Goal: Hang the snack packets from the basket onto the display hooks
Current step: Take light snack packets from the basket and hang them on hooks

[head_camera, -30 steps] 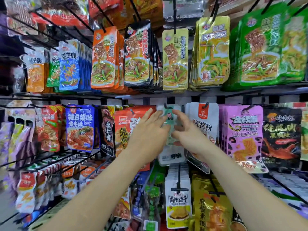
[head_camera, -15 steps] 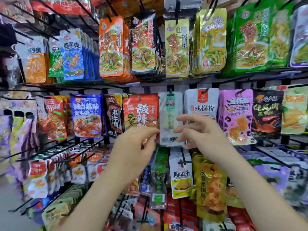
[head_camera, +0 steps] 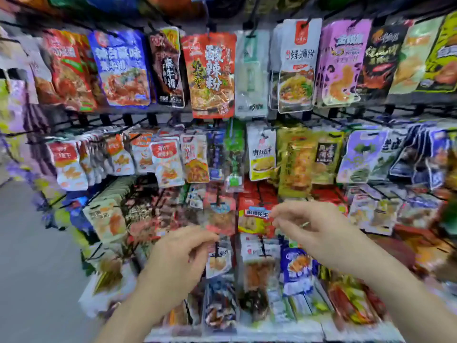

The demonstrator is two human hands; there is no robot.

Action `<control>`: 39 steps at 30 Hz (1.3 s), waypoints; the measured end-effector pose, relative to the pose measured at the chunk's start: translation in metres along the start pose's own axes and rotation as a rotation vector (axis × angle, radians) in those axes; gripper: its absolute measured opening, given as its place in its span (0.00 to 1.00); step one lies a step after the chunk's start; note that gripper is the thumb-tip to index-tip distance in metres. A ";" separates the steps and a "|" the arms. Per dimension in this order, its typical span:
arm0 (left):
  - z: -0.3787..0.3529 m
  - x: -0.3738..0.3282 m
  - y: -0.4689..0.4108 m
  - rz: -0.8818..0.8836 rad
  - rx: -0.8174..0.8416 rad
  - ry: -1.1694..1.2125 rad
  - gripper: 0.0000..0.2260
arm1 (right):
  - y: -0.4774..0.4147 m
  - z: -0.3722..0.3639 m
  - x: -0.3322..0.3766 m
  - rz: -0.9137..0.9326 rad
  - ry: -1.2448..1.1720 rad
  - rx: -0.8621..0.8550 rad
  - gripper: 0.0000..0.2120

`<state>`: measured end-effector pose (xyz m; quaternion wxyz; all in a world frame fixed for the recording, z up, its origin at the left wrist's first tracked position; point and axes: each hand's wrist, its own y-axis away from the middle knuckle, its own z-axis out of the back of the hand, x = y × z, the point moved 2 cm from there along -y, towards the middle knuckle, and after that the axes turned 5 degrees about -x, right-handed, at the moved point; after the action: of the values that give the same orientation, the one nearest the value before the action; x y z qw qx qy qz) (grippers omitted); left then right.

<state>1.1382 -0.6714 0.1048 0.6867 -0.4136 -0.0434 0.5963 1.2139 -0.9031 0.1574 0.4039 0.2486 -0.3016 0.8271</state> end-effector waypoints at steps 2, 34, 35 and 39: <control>-0.004 0.003 0.028 0.077 0.078 -0.026 0.10 | 0.022 -0.020 -0.011 -0.045 0.019 0.080 0.13; -0.329 0.314 0.551 1.006 0.604 0.096 0.14 | 0.297 -0.583 -0.347 -0.881 -0.345 0.365 0.16; -0.355 0.336 0.562 1.013 0.622 0.087 0.15 | 0.295 -0.609 -0.368 -0.852 -0.280 0.420 0.19; -0.452 0.412 0.595 0.955 0.801 -0.031 0.20 | 0.270 -0.696 -0.439 -0.641 0.017 0.683 0.30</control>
<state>1.0396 -0.5845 -0.7377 0.4454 -0.0889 0.3636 0.8134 1.1176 -0.7765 -0.6941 0.5364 0.4411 0.0831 0.7147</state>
